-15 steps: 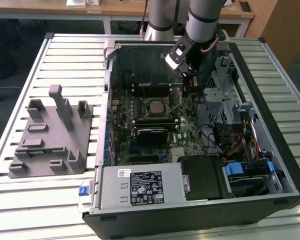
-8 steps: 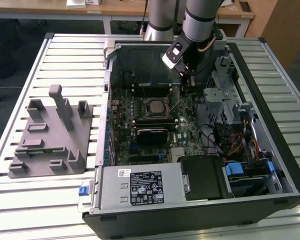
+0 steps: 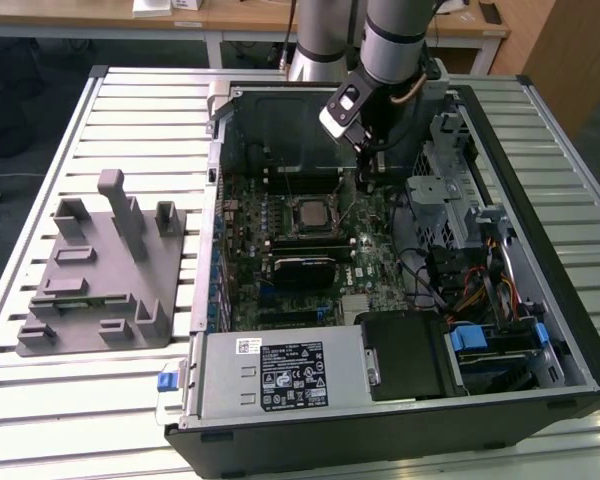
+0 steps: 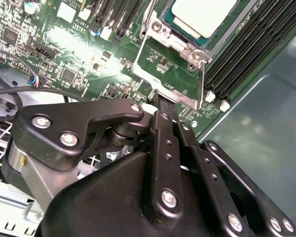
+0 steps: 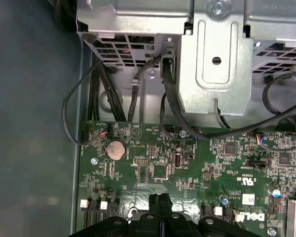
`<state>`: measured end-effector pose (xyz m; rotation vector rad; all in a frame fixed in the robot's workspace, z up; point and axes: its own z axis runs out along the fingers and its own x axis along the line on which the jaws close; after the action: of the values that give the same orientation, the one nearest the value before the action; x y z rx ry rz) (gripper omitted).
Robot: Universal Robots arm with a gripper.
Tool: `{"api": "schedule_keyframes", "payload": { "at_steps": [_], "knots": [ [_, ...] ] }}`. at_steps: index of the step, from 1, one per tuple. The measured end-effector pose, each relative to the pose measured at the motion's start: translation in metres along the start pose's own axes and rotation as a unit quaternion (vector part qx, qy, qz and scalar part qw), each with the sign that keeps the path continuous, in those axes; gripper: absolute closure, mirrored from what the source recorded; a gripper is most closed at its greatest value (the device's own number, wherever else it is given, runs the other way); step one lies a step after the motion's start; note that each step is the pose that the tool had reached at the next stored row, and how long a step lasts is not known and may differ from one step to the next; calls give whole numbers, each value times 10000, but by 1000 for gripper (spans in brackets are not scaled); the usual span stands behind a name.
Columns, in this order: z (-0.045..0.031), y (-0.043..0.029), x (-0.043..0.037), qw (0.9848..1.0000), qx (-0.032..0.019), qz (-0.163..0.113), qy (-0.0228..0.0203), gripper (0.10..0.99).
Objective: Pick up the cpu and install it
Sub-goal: 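Close the cpu cover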
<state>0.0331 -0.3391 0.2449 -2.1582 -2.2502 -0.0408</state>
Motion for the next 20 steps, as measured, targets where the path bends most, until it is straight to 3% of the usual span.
{"api": "schedule_keyframes", "payload": {
  "at_steps": [20],
  "knots": [
    [14, -215, 9, 10000, 0, 0, -1, 973]
  ]
}}
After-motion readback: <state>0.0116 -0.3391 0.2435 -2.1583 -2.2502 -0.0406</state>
